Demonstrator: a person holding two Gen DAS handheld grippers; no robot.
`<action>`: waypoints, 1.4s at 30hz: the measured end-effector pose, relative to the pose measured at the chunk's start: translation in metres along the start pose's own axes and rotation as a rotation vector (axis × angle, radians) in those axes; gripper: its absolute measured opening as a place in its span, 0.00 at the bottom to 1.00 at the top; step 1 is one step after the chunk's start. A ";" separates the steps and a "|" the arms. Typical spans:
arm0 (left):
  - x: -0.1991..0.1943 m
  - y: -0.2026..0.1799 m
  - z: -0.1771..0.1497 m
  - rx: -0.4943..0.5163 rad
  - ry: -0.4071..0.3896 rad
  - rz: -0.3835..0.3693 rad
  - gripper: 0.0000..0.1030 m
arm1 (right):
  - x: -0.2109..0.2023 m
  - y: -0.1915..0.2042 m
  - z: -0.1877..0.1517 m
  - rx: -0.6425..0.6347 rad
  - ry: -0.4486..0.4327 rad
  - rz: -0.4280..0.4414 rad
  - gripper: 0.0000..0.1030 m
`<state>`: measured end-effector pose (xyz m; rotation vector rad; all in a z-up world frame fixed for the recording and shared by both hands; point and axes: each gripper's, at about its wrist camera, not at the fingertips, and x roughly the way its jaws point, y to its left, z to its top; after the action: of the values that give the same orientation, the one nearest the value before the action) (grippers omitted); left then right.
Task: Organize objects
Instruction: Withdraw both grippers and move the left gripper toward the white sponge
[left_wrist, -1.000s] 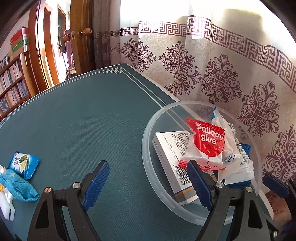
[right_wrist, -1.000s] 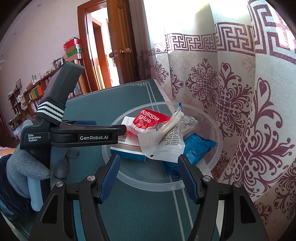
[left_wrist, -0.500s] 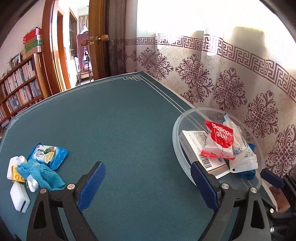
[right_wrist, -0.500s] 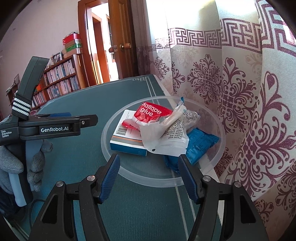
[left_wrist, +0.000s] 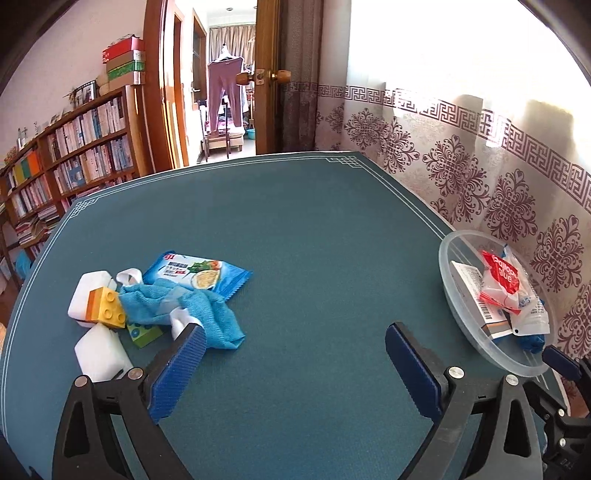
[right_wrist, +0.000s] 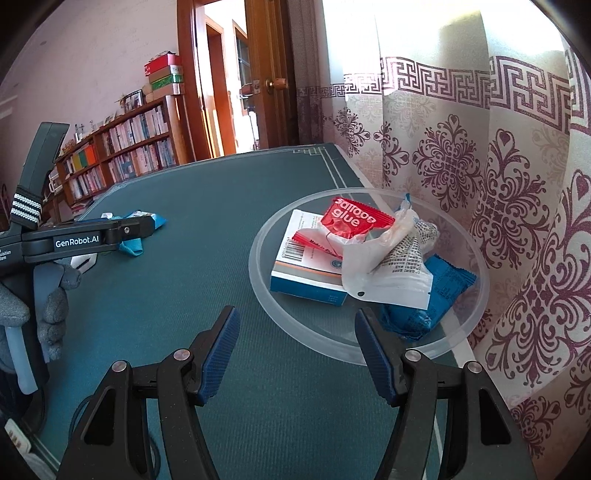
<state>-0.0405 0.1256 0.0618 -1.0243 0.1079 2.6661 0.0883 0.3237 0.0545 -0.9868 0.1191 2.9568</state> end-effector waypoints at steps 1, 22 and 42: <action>-0.001 0.007 -0.001 -0.013 -0.001 0.011 0.97 | 0.000 0.004 0.000 -0.007 0.001 0.007 0.64; 0.005 0.134 -0.025 -0.263 0.046 0.252 0.97 | 0.025 0.077 0.016 -0.112 0.044 0.167 0.64; 0.029 0.166 -0.038 -0.332 0.131 0.257 0.94 | 0.069 0.129 0.047 -0.134 0.068 0.255 0.64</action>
<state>-0.0841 -0.0326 0.0096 -1.3692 -0.1970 2.9106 -0.0011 0.1986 0.0586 -1.1719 0.0512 3.1983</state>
